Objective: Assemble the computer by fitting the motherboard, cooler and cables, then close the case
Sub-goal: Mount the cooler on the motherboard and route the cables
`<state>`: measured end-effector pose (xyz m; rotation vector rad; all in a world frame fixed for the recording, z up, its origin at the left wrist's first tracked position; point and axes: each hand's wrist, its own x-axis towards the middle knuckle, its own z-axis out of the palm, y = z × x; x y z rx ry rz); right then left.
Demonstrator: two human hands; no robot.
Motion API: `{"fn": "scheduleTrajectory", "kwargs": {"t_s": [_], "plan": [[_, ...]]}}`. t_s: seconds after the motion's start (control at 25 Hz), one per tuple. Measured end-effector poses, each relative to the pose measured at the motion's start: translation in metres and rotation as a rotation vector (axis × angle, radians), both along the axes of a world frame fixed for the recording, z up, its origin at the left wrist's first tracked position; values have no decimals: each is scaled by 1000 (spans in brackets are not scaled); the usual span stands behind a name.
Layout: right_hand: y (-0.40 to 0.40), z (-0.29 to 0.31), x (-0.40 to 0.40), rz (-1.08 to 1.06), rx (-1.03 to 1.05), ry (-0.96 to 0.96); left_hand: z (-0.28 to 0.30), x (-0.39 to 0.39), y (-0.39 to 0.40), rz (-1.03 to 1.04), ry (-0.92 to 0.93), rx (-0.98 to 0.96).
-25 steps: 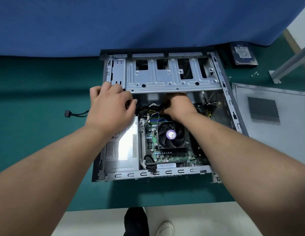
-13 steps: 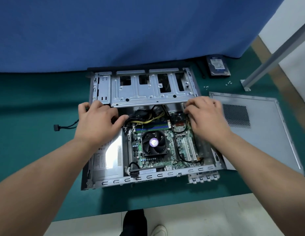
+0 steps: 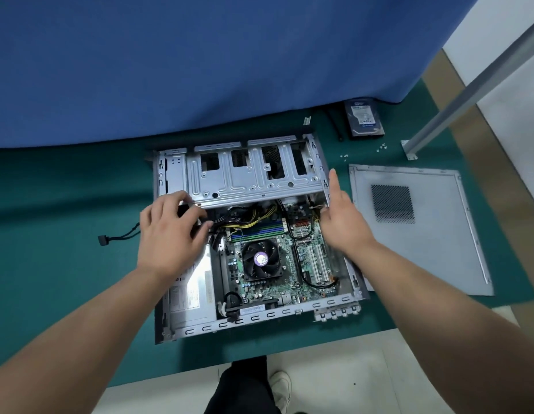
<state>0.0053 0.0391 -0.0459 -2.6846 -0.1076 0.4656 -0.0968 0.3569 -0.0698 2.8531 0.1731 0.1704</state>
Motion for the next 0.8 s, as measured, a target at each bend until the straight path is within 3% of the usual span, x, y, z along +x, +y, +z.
{"fn": "scheduleTrajectory", "kwargs": {"t_s": [0.2, 0.28, 0.36, 0.44, 0.48, 0.56, 0.64, 0.72, 0.8], "plan": [[3, -1, -1, 3, -58, 17, 3, 1, 6, 56, 18, -165], [0, 0, 2, 66, -110, 47, 4, -2, 5, 39, -6, -140], [-1, 8, 0, 259, -295, -112, 7, -3, -1, -6, -58, -62], [5, 6, -17, 510, -353, -351, 10, -2, -14, -125, -118, -42], [11, 2, -29, 596, -333, -303, 11, 0, -25, -232, -144, -54], [25, -8, -51, 669, -370, 68, 11, 4, -49, -465, -115, -82], [34, -24, -57, 597, -472, 322, 7, 4, -76, -576, 117, -74], [36, -33, -54, 512, -469, 279, -5, 1, -94, -547, 322, -24], [37, -38, -53, 512, -470, 238, -17, -1, -103, -525, 395, 32]]}}
